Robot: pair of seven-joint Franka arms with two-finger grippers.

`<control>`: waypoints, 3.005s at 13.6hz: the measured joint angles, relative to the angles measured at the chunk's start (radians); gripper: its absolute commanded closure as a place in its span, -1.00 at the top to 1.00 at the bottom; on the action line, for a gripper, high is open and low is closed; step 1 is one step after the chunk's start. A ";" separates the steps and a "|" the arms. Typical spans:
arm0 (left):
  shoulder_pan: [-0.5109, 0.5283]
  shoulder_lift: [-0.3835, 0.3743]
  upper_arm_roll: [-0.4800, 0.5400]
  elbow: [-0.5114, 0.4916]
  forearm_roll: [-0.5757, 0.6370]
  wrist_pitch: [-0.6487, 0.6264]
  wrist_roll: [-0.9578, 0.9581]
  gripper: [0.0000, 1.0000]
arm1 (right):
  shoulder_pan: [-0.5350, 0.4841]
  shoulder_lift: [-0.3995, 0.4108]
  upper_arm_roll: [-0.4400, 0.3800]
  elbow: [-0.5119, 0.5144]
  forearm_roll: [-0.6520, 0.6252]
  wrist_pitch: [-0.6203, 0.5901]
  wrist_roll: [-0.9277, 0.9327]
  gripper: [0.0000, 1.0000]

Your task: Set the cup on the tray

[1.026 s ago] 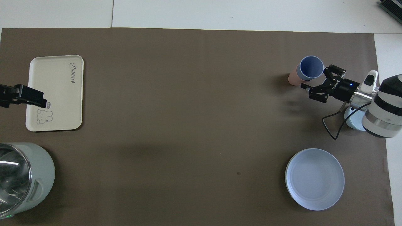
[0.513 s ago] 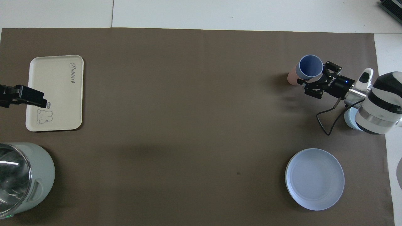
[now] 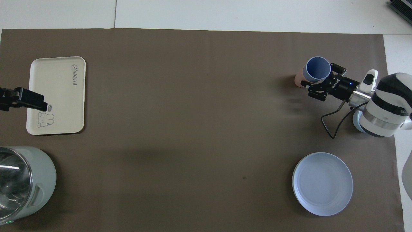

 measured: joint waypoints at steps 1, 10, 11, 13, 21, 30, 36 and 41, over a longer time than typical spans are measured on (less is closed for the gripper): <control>0.000 0.000 -0.001 0.000 0.000 0.000 0.000 1.00 | 0.000 0.000 0.000 0.001 0.002 0.001 -0.022 -1.00; -0.022 -0.003 -0.016 -0.009 -0.001 0.016 -0.045 1.00 | 0.101 -0.131 0.001 0.035 -0.307 0.156 0.268 -1.00; -0.042 -0.005 -0.018 -0.021 -0.010 0.045 -0.088 1.00 | 0.116 -0.169 0.002 0.035 -0.413 0.157 0.383 -1.00; -0.089 -0.012 -0.021 -0.059 -0.082 0.115 -0.170 1.00 | 0.135 -0.238 0.002 0.035 -0.611 0.139 0.582 -1.00; -0.391 -0.026 -0.029 -0.275 -0.623 0.689 -0.416 1.00 | 0.341 -0.379 0.008 0.055 -1.287 -0.028 1.222 -1.00; -0.671 0.203 -0.029 -0.266 -0.836 1.267 -0.444 0.50 | 0.526 -0.379 0.008 0.129 -1.595 -0.213 1.456 -1.00; -0.730 0.265 -0.029 -0.223 -0.836 1.302 -0.446 -0.37 | 0.557 -0.379 0.009 0.134 -1.647 -0.229 1.463 -1.00; -0.754 0.266 -0.026 -0.217 -0.836 1.302 -0.447 -0.90 | 0.566 -0.379 0.009 0.134 -1.657 -0.234 1.463 -1.00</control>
